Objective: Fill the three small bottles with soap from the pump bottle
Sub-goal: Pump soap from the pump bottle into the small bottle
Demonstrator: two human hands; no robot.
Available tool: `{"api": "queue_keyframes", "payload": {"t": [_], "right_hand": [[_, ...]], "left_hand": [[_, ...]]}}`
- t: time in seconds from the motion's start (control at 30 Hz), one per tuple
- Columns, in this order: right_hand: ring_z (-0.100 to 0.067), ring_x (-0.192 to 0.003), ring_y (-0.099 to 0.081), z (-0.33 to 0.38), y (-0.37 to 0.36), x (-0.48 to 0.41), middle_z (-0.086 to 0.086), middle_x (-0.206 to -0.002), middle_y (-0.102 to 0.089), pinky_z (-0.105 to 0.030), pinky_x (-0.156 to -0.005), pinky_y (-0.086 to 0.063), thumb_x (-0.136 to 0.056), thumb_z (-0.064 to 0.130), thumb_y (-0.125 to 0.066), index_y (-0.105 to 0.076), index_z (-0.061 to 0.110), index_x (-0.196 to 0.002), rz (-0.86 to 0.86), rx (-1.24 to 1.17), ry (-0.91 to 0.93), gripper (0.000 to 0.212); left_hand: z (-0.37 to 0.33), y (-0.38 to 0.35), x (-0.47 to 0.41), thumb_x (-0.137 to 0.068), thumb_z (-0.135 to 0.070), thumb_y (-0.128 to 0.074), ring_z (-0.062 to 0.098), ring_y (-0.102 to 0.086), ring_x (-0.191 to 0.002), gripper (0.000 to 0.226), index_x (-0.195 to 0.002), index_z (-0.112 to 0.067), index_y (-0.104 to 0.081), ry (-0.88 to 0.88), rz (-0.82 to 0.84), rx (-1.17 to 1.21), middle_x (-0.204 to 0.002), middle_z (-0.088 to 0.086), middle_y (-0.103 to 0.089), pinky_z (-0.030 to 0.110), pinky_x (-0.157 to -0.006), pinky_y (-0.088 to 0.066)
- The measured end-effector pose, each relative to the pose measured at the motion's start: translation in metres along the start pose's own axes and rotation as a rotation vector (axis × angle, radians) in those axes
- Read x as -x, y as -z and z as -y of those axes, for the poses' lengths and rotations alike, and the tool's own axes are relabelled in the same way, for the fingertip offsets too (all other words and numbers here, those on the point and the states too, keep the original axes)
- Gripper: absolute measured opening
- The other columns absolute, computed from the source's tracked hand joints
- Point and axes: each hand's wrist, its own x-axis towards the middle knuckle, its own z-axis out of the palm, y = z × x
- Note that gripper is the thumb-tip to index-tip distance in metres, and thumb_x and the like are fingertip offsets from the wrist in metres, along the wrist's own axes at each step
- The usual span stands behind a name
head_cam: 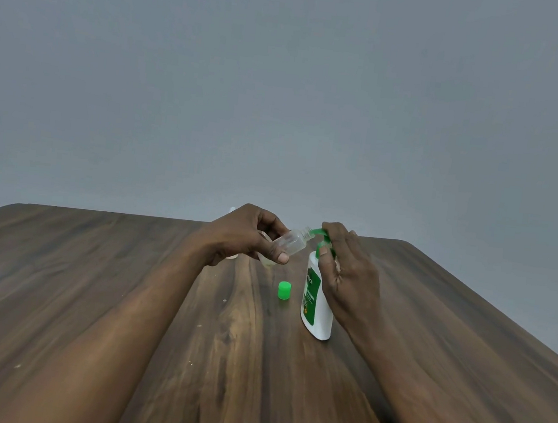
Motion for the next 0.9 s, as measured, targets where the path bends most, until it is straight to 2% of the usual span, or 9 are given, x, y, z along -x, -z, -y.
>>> {"api": "queue_keyframes", "payload": {"t": [0.1, 0.2, 0.33, 0.53, 0.73, 0.9], "right_hand": [[-0.022, -0.124, -0.052, -0.0004, 0.0007, -0.0009, -0.007, -0.13, -0.059, -0.041, -0.108, -0.038, -0.094, 0.021, -0.041, -0.055, 0.008, -0.13, 0.006, -0.017, -0.022, 0.04], [-0.02, -0.129, -0.047, -0.0001, 0.003, -0.0016, -0.007, -0.131, -0.058, -0.04, -0.11, -0.036, -0.095, 0.026, -0.037, -0.054, 0.008, -0.131, 0.01, -0.03, -0.019, 0.044], [-0.024, -0.124, -0.053, -0.0001, 0.0013, -0.0014, -0.009, -0.126, -0.062, -0.041, -0.108, -0.038, -0.095, 0.018, -0.044, -0.058, 0.005, -0.126, -0.029, 0.017, 0.014, 0.037], [-0.024, -0.118, -0.058, -0.0042, -0.0008, -0.0009, -0.009, -0.118, -0.067, -0.045, -0.107, -0.04, -0.094, 0.022, -0.037, -0.062, 0.004, -0.12, -0.033, 0.059, 0.054, 0.04], [-0.02, -0.126, -0.051, -0.0049, -0.0005, -0.0017, -0.004, -0.131, -0.058, -0.041, -0.111, -0.034, -0.094, 0.03, -0.034, -0.054, 0.01, -0.131, 0.02, 0.025, 0.01, 0.047], [-0.02, -0.13, -0.047, -0.0037, 0.0016, -0.003, -0.005, -0.131, -0.059, -0.042, -0.111, -0.034, -0.095, 0.025, -0.038, -0.055, 0.008, -0.13, 0.01, 0.033, 0.026, 0.043]], "left_hand": [[-0.0005, 0.0003, -0.0002, -0.066, -0.013, -0.093, 0.008, -0.068, -0.07, 0.038, -0.1, -0.013, -0.076, -0.004, 0.0, -0.006, -0.087, 0.001, -0.074, 0.021, -0.059, -0.052], [-0.0003, -0.0004, -0.0008, -0.066, -0.013, -0.093, 0.007, -0.067, -0.07, 0.038, -0.1, -0.013, -0.076, -0.003, 0.007, -0.011, -0.087, 0.0, -0.074, 0.021, -0.06, -0.052], [-0.0005, -0.0019, -0.0009, -0.066, -0.012, -0.093, 0.009, -0.067, -0.071, 0.039, -0.101, -0.012, -0.076, -0.003, 0.007, -0.01, -0.088, 0.002, -0.073, 0.023, -0.06, -0.052], [0.0011, -0.0027, -0.001, -0.064, -0.014, -0.094, 0.01, -0.066, -0.072, 0.041, -0.101, -0.013, -0.076, 0.006, 0.007, -0.01, -0.089, 0.003, -0.072, 0.026, -0.063, -0.053], [0.0011, -0.0013, -0.0014, -0.064, -0.012, -0.094, 0.007, -0.065, -0.068, 0.038, -0.097, -0.015, -0.077, 0.001, -0.003, -0.003, -0.085, 0.0, -0.071, 0.023, -0.06, -0.052], [-0.0002, -0.0015, -0.0012, -0.066, -0.01, -0.093, 0.008, -0.066, -0.069, 0.039, -0.1, -0.012, -0.076, -0.001, 0.002, 0.003, -0.089, 0.003, -0.071, 0.021, -0.059, -0.052]]}}
